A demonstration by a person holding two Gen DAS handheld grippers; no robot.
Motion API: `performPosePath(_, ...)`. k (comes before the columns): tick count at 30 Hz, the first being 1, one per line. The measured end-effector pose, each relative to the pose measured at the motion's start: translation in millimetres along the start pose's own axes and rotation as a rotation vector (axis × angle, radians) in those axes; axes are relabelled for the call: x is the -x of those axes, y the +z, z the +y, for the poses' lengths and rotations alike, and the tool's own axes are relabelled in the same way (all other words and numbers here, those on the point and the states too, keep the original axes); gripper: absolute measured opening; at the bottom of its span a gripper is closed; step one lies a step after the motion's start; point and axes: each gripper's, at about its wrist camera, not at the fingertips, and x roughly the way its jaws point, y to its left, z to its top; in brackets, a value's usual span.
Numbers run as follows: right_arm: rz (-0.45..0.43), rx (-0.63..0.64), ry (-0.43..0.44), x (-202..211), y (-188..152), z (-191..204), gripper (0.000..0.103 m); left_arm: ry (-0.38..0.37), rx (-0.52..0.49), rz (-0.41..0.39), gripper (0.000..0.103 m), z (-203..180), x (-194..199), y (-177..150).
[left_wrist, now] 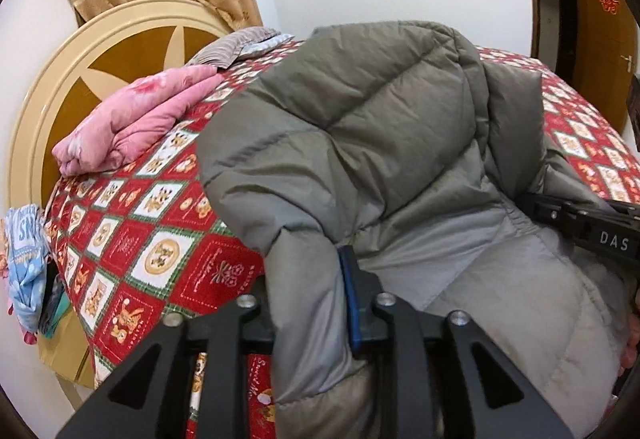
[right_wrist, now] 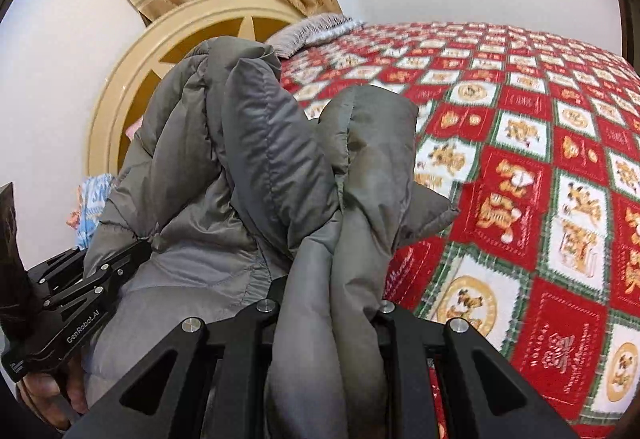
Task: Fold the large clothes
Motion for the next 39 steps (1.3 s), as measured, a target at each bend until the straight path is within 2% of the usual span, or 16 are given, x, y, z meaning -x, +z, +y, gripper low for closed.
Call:
performPosePath(2,0.022,-0.014,0.000,-11,-1,-8,0.015,0.011,0.004,0.003,0.042,1,-6,-4)
performPosePath(9,0.062,-0.023,-0.017,-30,-8,-14,0.017,0.034,0.013,0.008,0.056,3,-15,-11)
performPosePath(11,0.068,-0.030,-0.019,-31,-10,-15,0.018,0.048,0.009,0.003,0.064,3,-17,-12)
performPosePath(14,0.080,-0.039,-0.026,-36,-14,-20,0.020,0.049,0.011,0.002,0.066,4,-18,-13)
performPosePath(20,0.094,-0.038,-0.054,-39,-14,-24,0.031,0.069,0.026,0.013,0.078,9,-7,-9)
performPosePath(21,0.087,-0.034,-0.060,-35,-14,-23,0.037,0.063,0.033,0.004,0.080,11,1,-8)
performPosePath(23,0.061,-0.016,-0.086,-19,-13,-18,0.044,0.069,0.042,-0.024,0.098,15,18,-6)
performPosePath(24,0.046,-0.006,-0.092,-8,-13,-14,0.047,0.073,0.048,-0.050,0.099,17,31,-5)
performPosePath(27,-0.017,0.030,-0.138,28,-18,-2,0.051,0.055,0.050,-0.130,0.099,21,72,-5)
performPosePath(32,-0.122,0.068,-0.159,90,-30,21,0.053,0.052,0.035,-0.227,0.102,22,125,-11)
performPosePath(36,-0.192,0.082,-0.154,129,-36,37,0.061,0.031,0.057,-0.272,0.103,28,149,-12)
performPosePath(39,-0.231,0.099,-0.160,149,-39,48,0.063,0.025,0.058,-0.295,0.103,27,158,-11)
